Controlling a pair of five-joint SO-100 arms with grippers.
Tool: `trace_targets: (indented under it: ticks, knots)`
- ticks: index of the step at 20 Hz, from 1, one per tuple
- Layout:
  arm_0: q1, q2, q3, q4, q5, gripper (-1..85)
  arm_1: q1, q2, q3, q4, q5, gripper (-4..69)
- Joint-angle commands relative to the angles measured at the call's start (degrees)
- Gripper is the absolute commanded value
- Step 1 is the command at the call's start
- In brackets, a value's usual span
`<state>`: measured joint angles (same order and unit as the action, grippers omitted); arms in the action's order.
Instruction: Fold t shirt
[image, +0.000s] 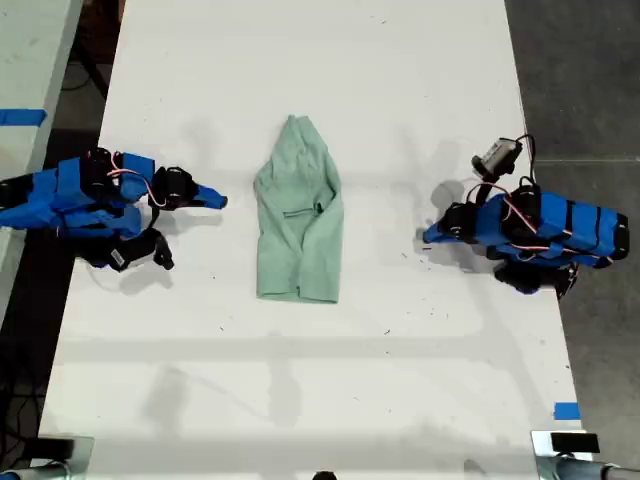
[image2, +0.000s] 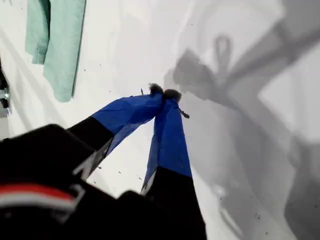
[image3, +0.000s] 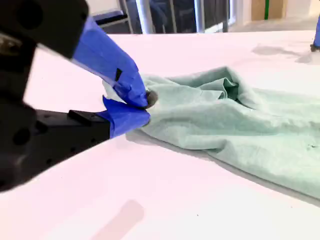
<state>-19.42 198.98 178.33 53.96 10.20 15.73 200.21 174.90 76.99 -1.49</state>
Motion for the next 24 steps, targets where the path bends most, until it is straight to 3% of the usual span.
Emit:
trace_targets:
  ticks: [1, 24]
  knots:
    - [-2.72, 6.50, 3.25, 0.79, 0.35, -0.2, 0.44, 0.62, 2.46, 0.18, -1.32, -0.4]
    - [-0.88, 6.59, 4.13, 0.62, -0.53, -0.2, 0.00, 0.62, 2.46, 0.18, -1.41, -0.4]
